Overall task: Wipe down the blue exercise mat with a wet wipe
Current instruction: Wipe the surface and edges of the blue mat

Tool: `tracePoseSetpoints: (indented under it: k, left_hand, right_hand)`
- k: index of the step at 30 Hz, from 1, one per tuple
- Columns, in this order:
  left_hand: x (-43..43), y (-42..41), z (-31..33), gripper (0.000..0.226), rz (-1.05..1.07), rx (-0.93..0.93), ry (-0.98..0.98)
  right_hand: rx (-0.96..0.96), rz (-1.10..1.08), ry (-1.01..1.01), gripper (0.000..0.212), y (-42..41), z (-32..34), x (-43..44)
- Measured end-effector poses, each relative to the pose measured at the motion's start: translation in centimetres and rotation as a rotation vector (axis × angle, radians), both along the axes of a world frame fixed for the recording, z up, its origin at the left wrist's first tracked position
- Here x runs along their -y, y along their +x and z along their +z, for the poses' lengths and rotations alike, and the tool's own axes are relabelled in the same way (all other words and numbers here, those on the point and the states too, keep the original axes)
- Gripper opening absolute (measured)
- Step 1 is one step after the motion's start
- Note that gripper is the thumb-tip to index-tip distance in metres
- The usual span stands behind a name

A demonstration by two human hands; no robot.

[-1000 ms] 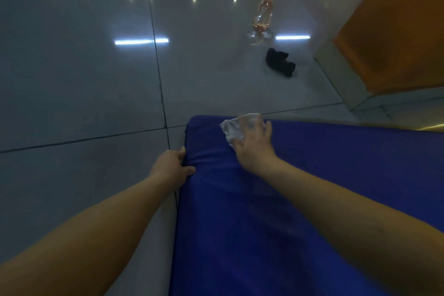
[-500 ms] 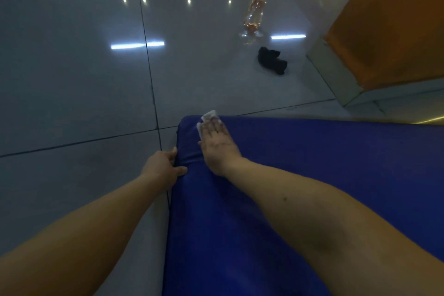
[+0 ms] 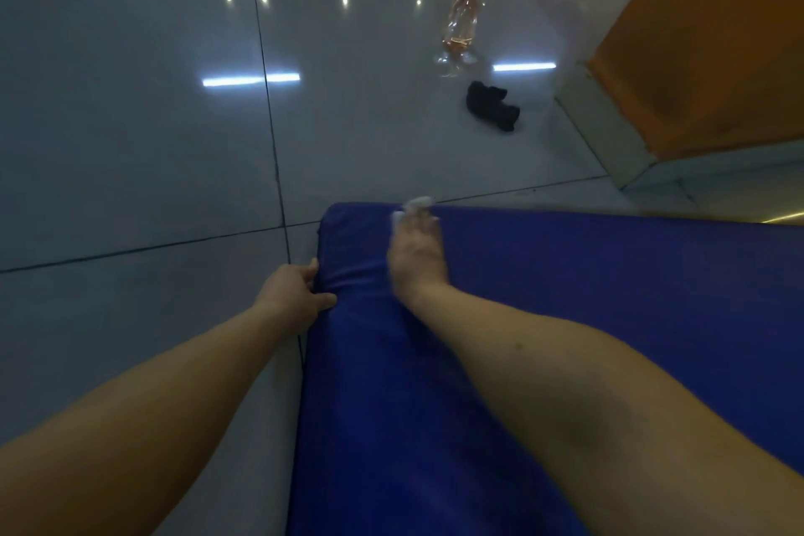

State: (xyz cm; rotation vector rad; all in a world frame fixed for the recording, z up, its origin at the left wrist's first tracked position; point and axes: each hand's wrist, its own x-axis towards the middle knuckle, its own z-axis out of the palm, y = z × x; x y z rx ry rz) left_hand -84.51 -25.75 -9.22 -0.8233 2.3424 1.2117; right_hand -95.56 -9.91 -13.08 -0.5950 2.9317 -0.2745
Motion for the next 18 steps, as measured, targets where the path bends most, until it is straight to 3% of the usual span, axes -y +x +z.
tracePoseSetpoints:
  k: [2, 4, 7, 10, 14, 16, 18]
  left_hand:
    - [0.1, 0.2, 0.1, 0.075, -0.026, -0.009, -0.022]
    - [0.2, 0.4, 0.2, 0.074, -0.071, -0.015, -0.036]
    - [0.0, 0.6, 0.4, 0.072, -0.041, -0.019, -0.009]
    - [-0.5, 0.8, 0.6, 0.074, 0.022, -0.021, 0.046]
    - [-0.7, 0.9, 0.8, 0.074, 0.033, -0.034, 0.075]
    - [-0.5, 0.8, 0.8, 0.075, 0.035, -0.028, 0.085]
    - [-0.4, 0.8, 0.7, 0.075, 0.032, -0.026, 0.093]
  right_hand:
    - [0.009, 0.261, 0.001, 0.055, 2.9, 0.2, 3.6]
    - [0.072, 0.436, 0.041, 0.067, 4.0, 0.6, 4.8]
    - [0.015, 0.490, 0.104, 0.060, 2.2, 1.2, 1.9]
    - [0.020, 0.308, 0.062, 0.061, -1.3, 1.2, -4.3]
    - [-0.008, -0.106, 0.188, 0.064, -4.8, 0.9, -12.6]
    - [0.023, -0.262, 0.239, 0.066, -4.8, 1.0, -12.5]
    - [0.035, -0.318, 0.163, 0.062, -3.5, 0.8, -9.2]
